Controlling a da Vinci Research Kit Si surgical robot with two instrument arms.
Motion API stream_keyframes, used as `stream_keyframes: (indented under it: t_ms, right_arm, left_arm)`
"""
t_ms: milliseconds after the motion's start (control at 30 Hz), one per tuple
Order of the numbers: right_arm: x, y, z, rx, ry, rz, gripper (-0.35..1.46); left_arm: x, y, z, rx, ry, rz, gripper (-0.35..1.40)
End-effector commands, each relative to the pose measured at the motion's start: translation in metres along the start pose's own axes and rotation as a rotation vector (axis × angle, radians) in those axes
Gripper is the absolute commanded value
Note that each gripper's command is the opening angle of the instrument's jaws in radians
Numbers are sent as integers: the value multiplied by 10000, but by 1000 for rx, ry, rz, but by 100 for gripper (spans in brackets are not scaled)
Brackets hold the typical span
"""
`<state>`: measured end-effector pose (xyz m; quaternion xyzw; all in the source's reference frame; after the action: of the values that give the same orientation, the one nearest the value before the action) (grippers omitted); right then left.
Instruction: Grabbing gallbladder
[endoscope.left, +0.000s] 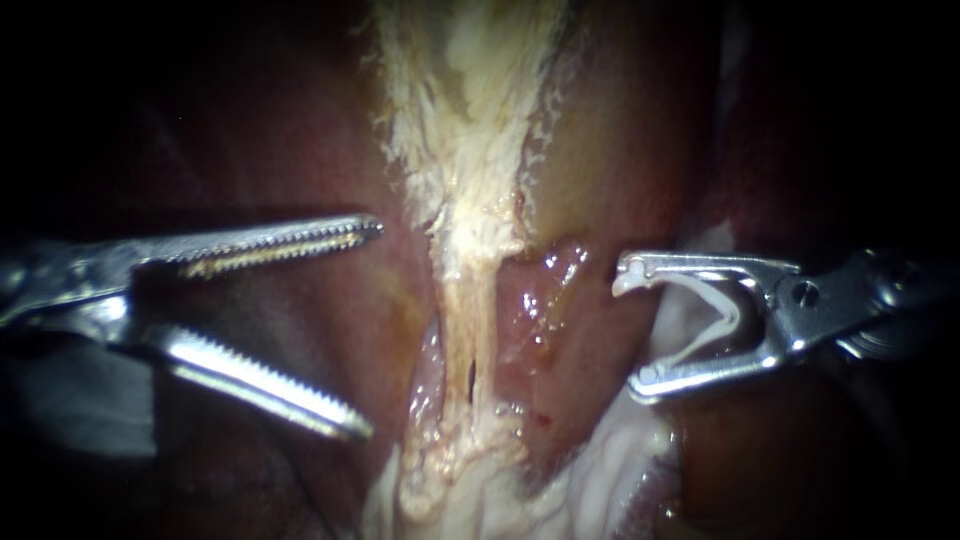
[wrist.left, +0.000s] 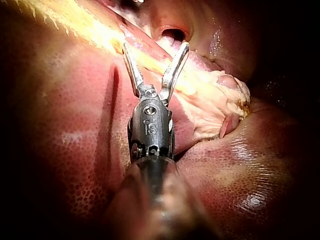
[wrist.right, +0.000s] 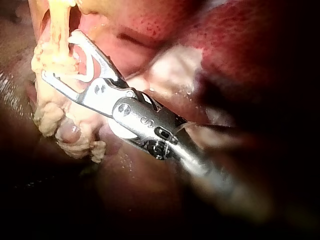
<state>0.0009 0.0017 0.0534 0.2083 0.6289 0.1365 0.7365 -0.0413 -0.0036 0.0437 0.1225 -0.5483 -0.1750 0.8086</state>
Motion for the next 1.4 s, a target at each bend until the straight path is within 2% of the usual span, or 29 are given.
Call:
stream_keyframes:
  t_ms: [33, 233, 300, 367, 467, 600, 700, 900, 1100, 1400]
  right_arm:
    - [0, 0, 0, 0, 0, 0, 58]
    - [0, 0, 0, 1, 0, 0, 58]
    - [0, 0, 0, 1, 0, 0, 58]
    - [0, 0, 0, 0, 0, 0, 58]
    - [0, 0, 0, 1, 0, 0, 58]
    - [0, 0, 0, 0, 0, 0, 58]
    - [0, 0, 0, 1, 0, 0, 58]
    - [0, 0, 0, 1, 0, 0, 58]
    - [0, 0, -1, 1, 0, 0, 57]
    - [1, -1, -1, 2, 0, 0, 57]
  left_arm:
    - [0, 0, 0, 0, 0, 0, 81]
    - [-1, -1, 1, -3, 1, 6, 83]
    - [-2, -2, 3, -29, 5, -30, 83]
    - [-5, -4, 5, -63, 4, -103, 83]
    - [-8, -5, 12, -116, 28, -207, 76]
    - [-13, -1, 29, -164, 59, -275, 69]
    - [-15, 4, 46, -182, 87, -306, 66]
    - [-11, 21, 69, -214, 114, -322, 64]
    - [4, 36, 68, -264, 156, -348, 64]
    - [21, 42, 68, -330, 196, -389, 64]
